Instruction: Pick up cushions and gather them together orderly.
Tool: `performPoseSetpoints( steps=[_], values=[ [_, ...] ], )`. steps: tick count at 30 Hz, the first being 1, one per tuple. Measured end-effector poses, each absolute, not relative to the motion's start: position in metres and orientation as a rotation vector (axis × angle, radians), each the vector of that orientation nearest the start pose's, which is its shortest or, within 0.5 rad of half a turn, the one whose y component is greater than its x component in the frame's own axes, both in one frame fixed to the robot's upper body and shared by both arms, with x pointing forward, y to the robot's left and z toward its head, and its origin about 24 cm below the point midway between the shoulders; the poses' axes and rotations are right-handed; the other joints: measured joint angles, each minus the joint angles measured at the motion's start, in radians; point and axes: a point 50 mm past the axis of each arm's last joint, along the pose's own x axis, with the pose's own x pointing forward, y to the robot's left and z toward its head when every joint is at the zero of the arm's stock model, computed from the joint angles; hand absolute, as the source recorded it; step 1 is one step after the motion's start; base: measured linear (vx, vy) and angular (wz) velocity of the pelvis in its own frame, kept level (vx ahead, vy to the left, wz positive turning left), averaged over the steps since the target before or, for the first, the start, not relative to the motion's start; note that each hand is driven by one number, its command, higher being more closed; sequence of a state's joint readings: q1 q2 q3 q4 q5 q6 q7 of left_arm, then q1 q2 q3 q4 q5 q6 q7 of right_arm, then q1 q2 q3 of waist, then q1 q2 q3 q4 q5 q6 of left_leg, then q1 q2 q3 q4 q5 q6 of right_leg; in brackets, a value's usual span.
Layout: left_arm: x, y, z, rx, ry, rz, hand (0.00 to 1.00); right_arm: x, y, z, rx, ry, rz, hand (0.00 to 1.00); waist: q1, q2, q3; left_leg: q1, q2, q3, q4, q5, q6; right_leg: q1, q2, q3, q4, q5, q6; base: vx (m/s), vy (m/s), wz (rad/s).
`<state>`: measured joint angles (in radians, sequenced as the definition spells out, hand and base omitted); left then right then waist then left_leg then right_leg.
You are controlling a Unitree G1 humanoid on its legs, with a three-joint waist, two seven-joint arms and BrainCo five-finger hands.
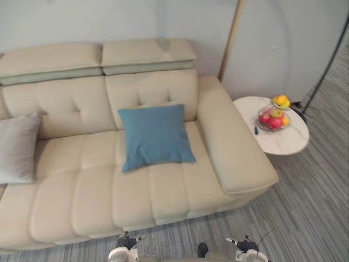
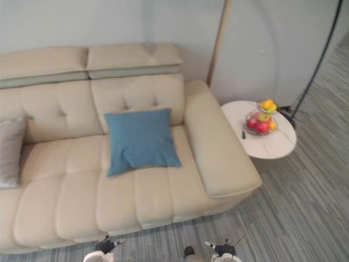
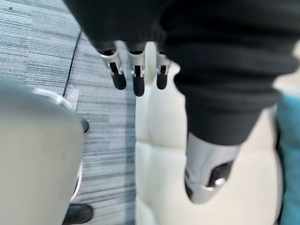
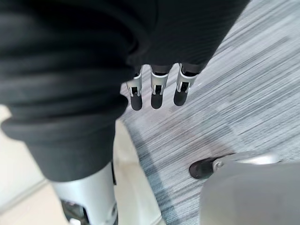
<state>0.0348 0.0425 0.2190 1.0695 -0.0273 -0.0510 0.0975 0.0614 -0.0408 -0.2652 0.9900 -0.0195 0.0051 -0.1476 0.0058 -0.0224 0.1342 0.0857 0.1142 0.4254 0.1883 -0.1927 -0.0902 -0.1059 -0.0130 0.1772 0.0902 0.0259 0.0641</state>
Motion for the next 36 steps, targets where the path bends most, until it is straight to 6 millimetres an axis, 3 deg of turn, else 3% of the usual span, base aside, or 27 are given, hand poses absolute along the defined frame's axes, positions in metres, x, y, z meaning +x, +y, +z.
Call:
performPoseSetpoints(
  steps=[1, 2, 3, 4, 6, 7, 9, 10, 11, 12, 13, 14, 15, 16, 17, 18, 20, 22, 23, 25, 26, 27, 29, 30, 31, 34, 36],
  values=[
    [0.11, 0.198, -0.157, -0.047, 1.041, 0.337, 0.0, 0.114, -0.204, -0.153, -0.009, 1.041, -0.377, 0.0, 0.001, -0.001, 0.001, -0.004, 0.023, 0.088, 0.022, -0.01, 0.002, -0.048, 0.031, -0.017, 0.007, 0.047, -0.017, -0.04, -0.033, -1.95],
    [0.112, 0.199, -0.157, -0.048, 1.035, 0.339, 0.0, 0.12, -0.199, -0.152, -0.008, 1.025, -0.356, 0.0, 0.006, 0.004, -0.001, -0.019, 0.053, 0.145, 0.041, -0.012, 0.008, -0.075, 0.043, -0.093, -0.001, 0.086, -0.059, -0.05, -0.127, -2.4],
    [0.116, 0.2, -0.154, -0.049, 1.011, 0.339, 0.0, 0.129, -0.191, -0.149, 0.01, 1.003, -0.34, 0.0, 0.008, -0.005, 0.011, -0.012, 0.063, 0.225, 0.034, -0.014, 0.009, -0.14, 0.011, -0.358, 0.099, -0.004, -0.122, -0.05, -0.181, -1.95],
    [0.121, 0.198, -0.153, -0.05, 0.996, 0.331, 0.0, 0.129, -0.189, -0.149, 0.019, 1.004, -0.343, 0.0, 0.001, -0.014, 0.013, -0.004, 0.062, 0.27, 0.045, -0.014, 0.008, -0.15, -0.045, -0.543, 0.195, -0.09, -0.148, -0.03, -0.19, -1.53],
    [0.124, 0.195, -0.152, -0.067, 0.991, 0.331, 0.0, 0.124, -0.191, -0.151, 0.009, 1.02, -0.346, 0.0, 0.0, -0.023, 0.012, 0.026, 0.062, 0.329, 0.082, -0.016, 0.007, -0.132, -0.127, -0.739, 0.279, -0.171, -0.197, 0.02, -0.149, -1.04],
    [0.124, 0.195, -0.152, -0.068, 0.991, 0.332, 0.0, 0.124, -0.19, -0.151, 0.009, 1.018, -0.344, 0.0, -0.001, -0.026, 0.011, 0.031, 0.062, 0.332, 0.091, -0.019, 0.006, -0.127, -0.124, -0.744, 0.285, -0.174, -0.201, 0.05, -0.204, -1.12],
    [0.128, 0.187, -0.152, -0.071, 0.986, 0.3, 0.0, 0.127, -0.197, -0.149, -0.017, 1.004, -0.345, 0.0, -0.006, -0.005, 0.017, 0.055, 0.062, 0.285, 0.067, -0.045, 0.028, -0.115, -0.05, -0.66, 0.25, -0.18, -0.202, -0.01, -0.189, -1.07],
    [0.128, 0.187, -0.152, -0.072, 0.985, 0.3, 0.0, 0.128, -0.196, -0.149, -0.018, 1.007, -0.34, 0.0, -0.005, -0.003, 0.018, 0.058, 0.061, 0.274, 0.059, -0.046, 0.031, -0.116, -0.038, -0.646, 0.241, -0.181, -0.196, -0.04, -0.203, -1.05],
    [0.126, 0.188, -0.153, -0.069, 0.995, 0.3, 0.0, 0.135, -0.196, -0.149, -0.017, 1.002, -0.337, 0.0, 0.001, 0.036, 0.017, 0.052, 0.087, 0.248, 0.043, -0.045, 0.041, -0.132, -0.023, -0.653, 0.278, -0.248, -0.157, 0.03, -0.209, -0.59],
    [0.125, 0.187, -0.154, -0.067, 0.996, 0.292, 0.0, 0.134, -0.203, -0.147, -0.021, 0.994, -0.354, 0.0, -0.023, -0.004, 0.029, 0.055, 0.088, 0.245, 0.126, -0.09, -0.037, -0.173, -0.124, -0.612, 0.537, -0.35, -0.195, 0.03, -0.186, -0.38],
    [0.126, 0.191, -0.153, -0.058, 0.993, 0.297, 0.0, 0.133, -0.203, -0.148, -0.023, 0.997, -0.355, 0.0, -0.026, -0.025, 0.036, 0.054, 0.086, 0.24, 0.17, -0.107, -0.061, -0.166, -0.134, -0.576, 0.541, -0.414, -0.165, 0.06, -0.245, -0.03],
    [0.131, 0.19, -0.152, -0.076, 0.988, 0.307, 0.0, 0.132, -0.208, -0.148, -0.03, 1.006, -0.365, 0.0, -0.029, 0.005, 0.049, -0.022, 0.187, 0.183, 0.361, -0.156, -0.023, -0.144, -0.061, -0.556, 0.511, -0.402, -0.165, 0.05, -0.26, -0.39],
    [0.129, 0.192, -0.152, -0.098, 0.984, 0.329, 0.0, 0.132, -0.207, -0.148, -0.028, 1.003, -0.365, 0.0, -0.011, 0.024, 0.045, -0.109, 0.236, 0.117, 0.519, -0.169, 0.029, -0.113, 0.001, -0.531, 0.424, -0.359, -0.188, 0.07, -0.295, -0.58],
    [0.13, 0.192, -0.151, -0.103, 0.977, 0.337, 0.0, 0.132, -0.206, -0.148, -0.026, 1.003, -0.364, 0.0, -0.009, 0.023, 0.046, -0.13, 0.232, 0.086, 0.549, -0.173, 0.028, -0.105, 0.015, -0.519, 0.4, -0.347, -0.195, 0.07, -0.18, -1.15],
    [0.131, 0.195, -0.15, -0.121, 0.96, 0.36, 0.0, 0.132, -0.202, -0.148, -0.017, 1.006, -0.364, 0.0, -0.002, 0.018, 0.05, -0.192, 0.18, -0.028, 0.585, -0.187, 0.004, -0.078, 0.058, -0.463, 0.335, -0.307, -0.213, 0.08, -0.139, -1.53],
    [0.132, 0.195, -0.149, -0.139, 0.949, 0.374, 0.0, 0.132, -0.202, -0.149, -0.01, 1.008, -0.369, 0.0, 0.01, 0.023, 0.059, -0.22, 0.111, -0.12, 0.564, -0.193, -0.006, -0.047, 0.094, -0.386, 0.288, -0.278, -0.208, 0.11, -0.111, -1.99],
    [0.128, 0.192, -0.15, -0.157, 0.957, 0.38, 0.0, 0.133, -0.2, -0.149, 0.004, 1.004, -0.37, 0.0, 0.025, 0.03, 0.063, -0.26, 0.033, -0.24, 0.502, -0.192, -0.004, -0.011, 0.14, -0.285, 0.237, -0.258, -0.18, 0.11, -0.007, -1.89],
    [0.13, 0.189, -0.15, -0.177, 0.947, 0.383, 0.0, 0.132, -0.201, -0.149, -0.003, 1.011, -0.367, 0.0, 0.033, 0.042, 0.067, -0.323, -0.045, -0.378, 0.412, -0.179, 0.001, 0.021, 0.177, -0.175, 0.201, -0.256, -0.177, 0.15, 0.061, -1.82],
    [0.13, 0.189, -0.15, -0.182, 0.945, 0.385, 0.0, 0.132, -0.201, -0.149, -0.004, 1.011, -0.367, 0.0, 0.036, 0.043, 0.066, -0.334, -0.053, -0.399, 0.394, -0.172, -0.002, 0.022, 0.18, -0.162, 0.196, -0.256, -0.176, 0.15, 0.087, -2.02],
    [0.131, 0.186, -0.149, -0.218, 0.932, 0.403, 0.0, 0.13, -0.2, -0.15, -0.007, 1.017, -0.367, 0.0, 0.06, 0.056, 0.057, -0.371, -0.064, -0.521, 0.268, -0.079, 0.021, 0.039, 0.2, -0.106, 0.16, -0.24, -0.154, 0.16, 0.143, -2.05],
    [0.131, 0.186, -0.149, -0.22, 0.934, 0.405, 0.0, 0.129, -0.2, -0.15, -0.008, 1.019, -0.366, 0.0, 0.064, 0.057, 0.055, -0.366, -0.054, -0.518, 0.263, -0.046, 0.028, 0.042, 0.201, -0.1, 0.164, -0.237, -0.153, 0.32, 0.224, -1.95],
    [0.129, 0.192, -0.149, -0.209, 0.938, 0.413, 0.0, 0.122, -0.198, -0.152, -0.005, 1.036, -0.363, 0.0, 0.065, 0.041, 0.044, -0.326, -0.043, -0.479, 0.249, -0.012, 0.026, 0.06, 0.204, -0.034, 0.168, -0.241, -0.148, 0.31, 0.185, -1.45],
    [0.13, 0.193, -0.149, -0.201, 0.937, 0.411, 0.0, 0.114, -0.193, -0.155, 0.018, 1.056, -0.371, 0.0, 0.054, 0.012, 0.018, -0.314, -0.039, -0.427, 0.22, -0.019, 0.036, 0.055, 0.194, 0.008, 0.168, -0.247, -0.134, 0.32, 0.155, -1.05],
    [0.134, 0.192, -0.148, -0.195, 0.929, 0.4, 0.0, 0.11, -0.192, -0.157, 0.035, 1.068, -0.387, 0.0, 0.056, -0.007, 0.006, -0.297, -0.029, -0.376, 0.193, -0.02, 0.04, 0.044, 0.186, 0.031, 0.17, -0.247, -0.092, 0.4, 0.185, -1.01],
    [0.138, 0.192, -0.147, -0.191, 0.923, 0.391, 0.0, 0.107, -0.192, -0.157, 0.05, 1.072, -0.402, 0.0, 0.057, -0.014, 0.003, -0.267, -0.018, -0.33, 0.17, -0.022, 0.042, 0.032, 0.168, -0.013, 0.204, -0.254, -0.056, 0.38, 0.176, -1.08],
    [0.137, 0.19, -0.148, -0.191, 0.937, 0.384, 0.0, 0.107, -0.194, -0.157, 0.056, 1.069, -0.41, 0.0, 0.067, -0.009, 0.006, -0.183, 0.0, -0.242, 0.145, -0.024, 0.046, 0.017, 0.086, -0.169, 0.301, -0.272, -0.027, 0.22, 0.083, -1.09],
    [0.138, 0.189, -0.148, -0.175, 0.942, 0.369, 0.0, 0.112, -0.193, -0.155, 0.059, 1.047, -0.404, 0.0, 0.079, 0.0, 0.008, -0.105, 0.035, -0.154, 0.127, -0.024, 0.046, -0.021, -0.051, -0.443, 0.353, -0.282, -0.035, 0.13, -0.058, -1.39]
  ],
)
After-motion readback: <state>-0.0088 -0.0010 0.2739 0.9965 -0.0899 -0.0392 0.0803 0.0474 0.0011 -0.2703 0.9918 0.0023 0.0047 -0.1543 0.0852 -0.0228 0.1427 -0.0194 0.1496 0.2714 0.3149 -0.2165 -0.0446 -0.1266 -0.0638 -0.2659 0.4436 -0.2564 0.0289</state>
